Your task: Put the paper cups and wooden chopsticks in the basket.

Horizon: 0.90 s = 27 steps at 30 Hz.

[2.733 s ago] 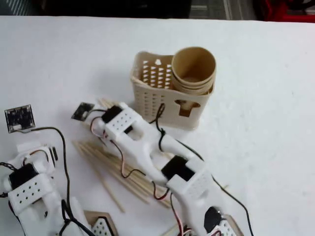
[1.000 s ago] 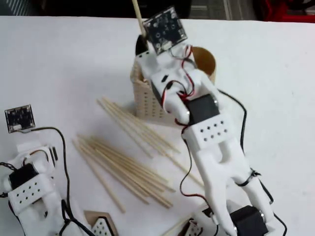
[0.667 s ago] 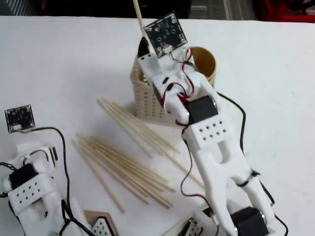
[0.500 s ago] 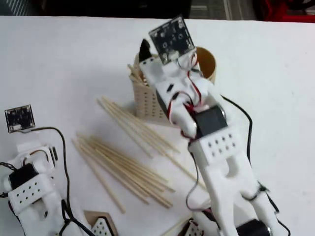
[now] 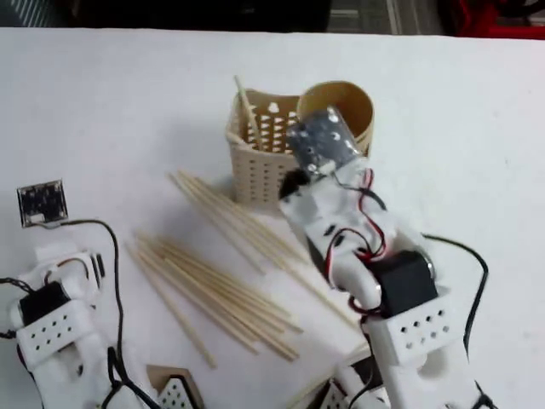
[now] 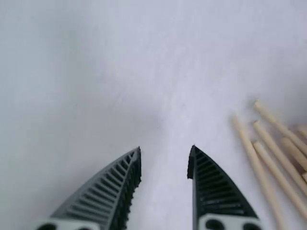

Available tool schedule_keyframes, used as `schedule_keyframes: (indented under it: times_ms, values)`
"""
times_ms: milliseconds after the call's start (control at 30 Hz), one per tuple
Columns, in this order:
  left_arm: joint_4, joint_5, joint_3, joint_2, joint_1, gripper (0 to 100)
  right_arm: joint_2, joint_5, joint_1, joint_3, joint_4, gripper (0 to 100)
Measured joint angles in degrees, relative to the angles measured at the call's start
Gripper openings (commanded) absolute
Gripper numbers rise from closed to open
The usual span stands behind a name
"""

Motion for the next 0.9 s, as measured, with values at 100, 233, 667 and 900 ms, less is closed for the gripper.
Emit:
schedule_keyframes:
  times_ms: [100,233,667,900]
  values:
    - [4.92,-2.37,-6.33,0.00,1.23,17,-2.90,0.00,5.01,6.24,-1.23,1.9]
    - [14.77,-11.52,-17.49,0.00,6.24,17,-5.80,0.00,9.93,14.95,-6.07,1.9]
    - [32.44,-40.79,-30.15,-0.09,29.27,28,-7.03,-6.59,20.13,27.87,-18.55,2.1]
    - [31.30,-45.71,-20.92,-0.09,41.23,28,-7.03,-7.30,20.75,27.87,-18.81,2.1]
